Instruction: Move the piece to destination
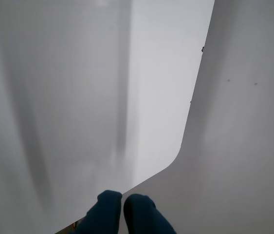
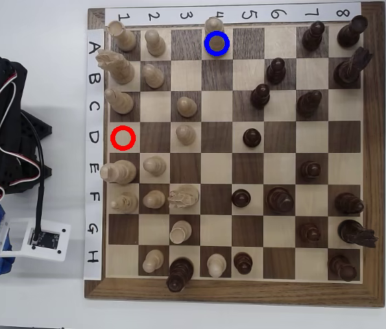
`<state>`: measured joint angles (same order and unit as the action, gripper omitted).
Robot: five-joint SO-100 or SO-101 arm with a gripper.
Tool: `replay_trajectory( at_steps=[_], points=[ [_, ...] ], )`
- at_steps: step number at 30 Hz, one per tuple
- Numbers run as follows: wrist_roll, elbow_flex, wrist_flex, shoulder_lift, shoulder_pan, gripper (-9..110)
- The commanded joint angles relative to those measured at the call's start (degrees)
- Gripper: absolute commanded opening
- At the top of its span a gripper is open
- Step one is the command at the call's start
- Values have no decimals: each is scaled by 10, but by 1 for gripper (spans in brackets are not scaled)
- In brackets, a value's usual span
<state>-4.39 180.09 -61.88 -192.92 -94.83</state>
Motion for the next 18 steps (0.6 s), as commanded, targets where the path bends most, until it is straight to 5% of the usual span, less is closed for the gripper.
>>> replay_trajectory(
  at_steps=[1, 18],
  points=[
    [-16, -5, 11, -34, 11, 0],
    [-19, -8, -3, -34, 10, 0]
  ],
)
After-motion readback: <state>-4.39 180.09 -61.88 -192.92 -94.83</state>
